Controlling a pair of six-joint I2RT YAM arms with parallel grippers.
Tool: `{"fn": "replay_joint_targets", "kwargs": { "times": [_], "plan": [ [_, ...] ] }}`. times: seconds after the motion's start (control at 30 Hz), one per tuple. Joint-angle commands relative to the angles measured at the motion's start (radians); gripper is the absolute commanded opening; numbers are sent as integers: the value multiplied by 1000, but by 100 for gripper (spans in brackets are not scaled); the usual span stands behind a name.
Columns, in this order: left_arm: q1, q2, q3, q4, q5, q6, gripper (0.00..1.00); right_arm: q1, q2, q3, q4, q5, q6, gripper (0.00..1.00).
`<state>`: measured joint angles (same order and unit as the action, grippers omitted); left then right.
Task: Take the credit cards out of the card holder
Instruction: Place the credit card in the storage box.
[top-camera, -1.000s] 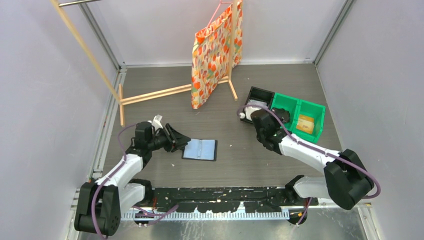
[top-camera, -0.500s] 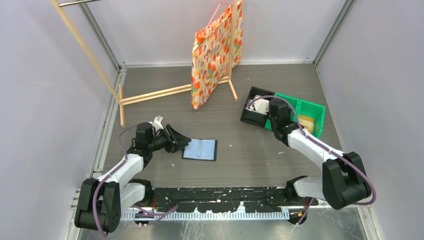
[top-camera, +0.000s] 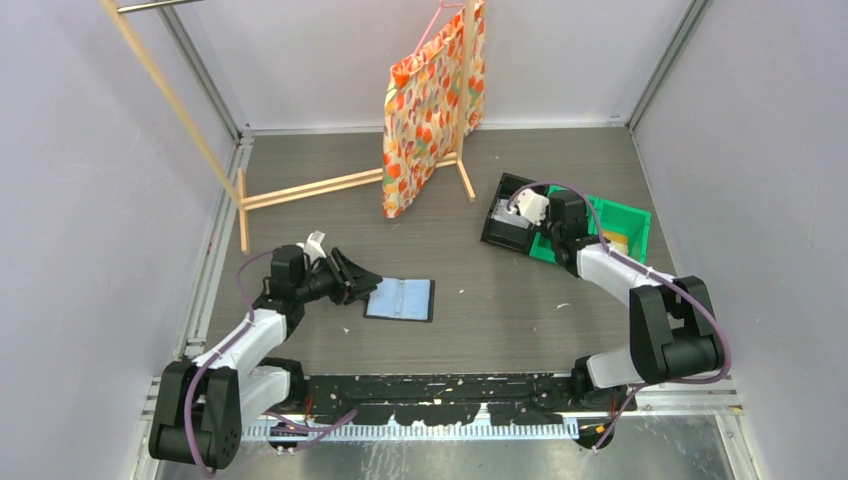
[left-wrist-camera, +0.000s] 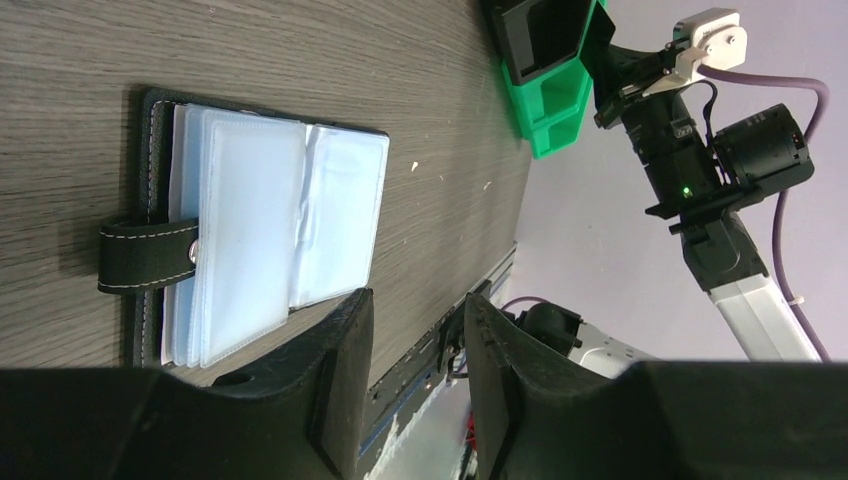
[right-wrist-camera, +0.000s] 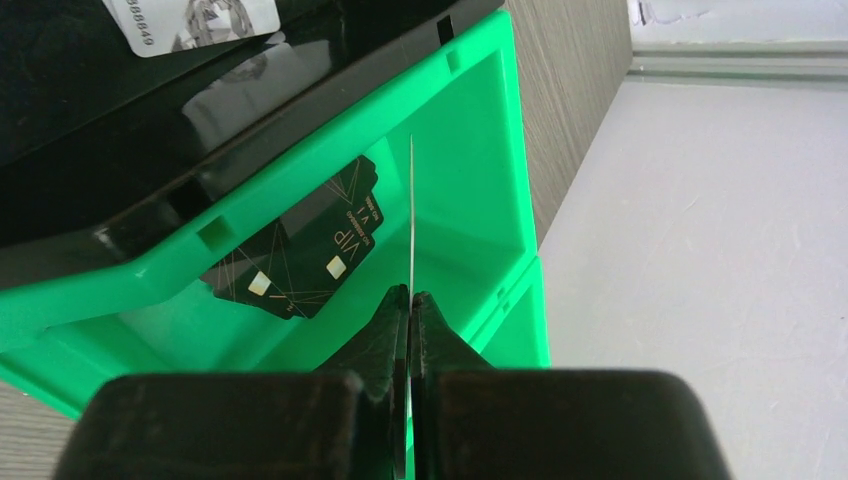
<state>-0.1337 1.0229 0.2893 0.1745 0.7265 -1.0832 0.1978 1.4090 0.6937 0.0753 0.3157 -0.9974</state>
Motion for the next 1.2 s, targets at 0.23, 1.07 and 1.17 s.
{"fn": "replay_joint_targets", "kwargs": {
  "times": [0.23, 1.07, 1.17],
  "plan": [
    [-1, -8, -4, 15, 10, 8, 39, -21, 56, 37, 55, -64, 80, 15],
    [-1, 15, -6, 47, 15, 2, 39, -21, -134, 59, -195, -81, 241, 42],
    [-1, 2, 4, 24, 10, 15, 39, -19, -192, 148, -306, -65, 296, 56]
  ]
}}
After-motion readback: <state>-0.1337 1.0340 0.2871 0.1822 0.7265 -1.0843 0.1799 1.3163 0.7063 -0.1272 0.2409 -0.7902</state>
